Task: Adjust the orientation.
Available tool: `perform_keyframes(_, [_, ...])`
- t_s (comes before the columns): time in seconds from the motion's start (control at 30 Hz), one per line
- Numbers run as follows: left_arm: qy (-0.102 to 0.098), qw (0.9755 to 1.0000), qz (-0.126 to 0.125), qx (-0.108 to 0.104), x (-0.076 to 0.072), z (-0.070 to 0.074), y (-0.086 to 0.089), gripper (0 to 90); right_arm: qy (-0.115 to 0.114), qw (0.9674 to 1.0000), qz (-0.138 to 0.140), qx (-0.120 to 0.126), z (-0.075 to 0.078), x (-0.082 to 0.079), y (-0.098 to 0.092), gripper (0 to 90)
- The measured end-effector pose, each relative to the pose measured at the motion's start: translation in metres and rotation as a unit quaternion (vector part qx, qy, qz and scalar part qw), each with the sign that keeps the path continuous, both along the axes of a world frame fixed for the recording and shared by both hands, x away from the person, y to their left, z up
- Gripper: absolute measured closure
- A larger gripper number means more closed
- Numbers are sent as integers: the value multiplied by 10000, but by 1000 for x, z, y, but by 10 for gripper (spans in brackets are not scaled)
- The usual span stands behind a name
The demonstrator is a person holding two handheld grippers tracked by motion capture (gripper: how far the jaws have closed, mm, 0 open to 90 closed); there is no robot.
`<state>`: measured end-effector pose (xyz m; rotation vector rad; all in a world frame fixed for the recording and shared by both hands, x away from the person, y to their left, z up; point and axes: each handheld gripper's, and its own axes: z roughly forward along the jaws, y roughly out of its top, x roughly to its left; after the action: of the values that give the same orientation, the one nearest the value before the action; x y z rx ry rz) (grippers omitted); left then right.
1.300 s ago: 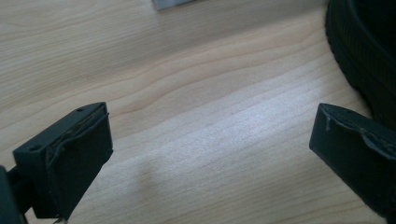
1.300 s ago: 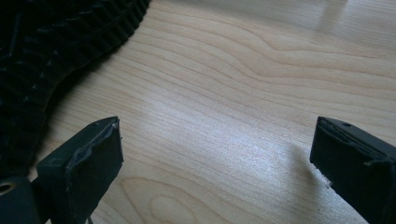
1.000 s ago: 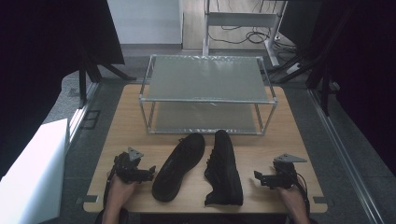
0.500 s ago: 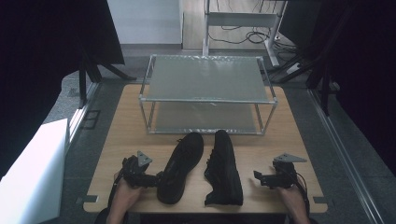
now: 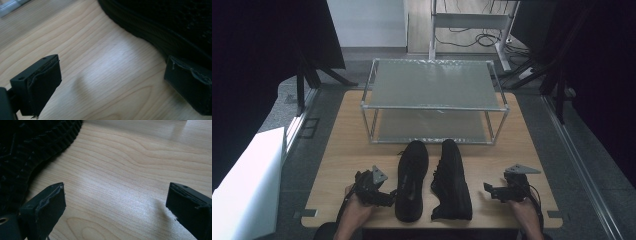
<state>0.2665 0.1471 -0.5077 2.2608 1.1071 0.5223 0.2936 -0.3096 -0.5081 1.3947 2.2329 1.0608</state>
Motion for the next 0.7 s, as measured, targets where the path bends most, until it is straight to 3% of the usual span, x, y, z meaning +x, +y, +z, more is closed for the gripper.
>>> perform_keyframes(0.33, [-27,9999,-160,13,-1,-1,-14,5,17,10000,15,10,0,0,0,30])
perform_keyframes(0.4, [-52,9998,-167,137,0,-1,-16,0,15,10000,21,13,0,0,0,30])
perform_keyframes(0.7, [-222,9996,98,-155,1,4,-5,0,-57,9999,30,141,3,-1,0,29])
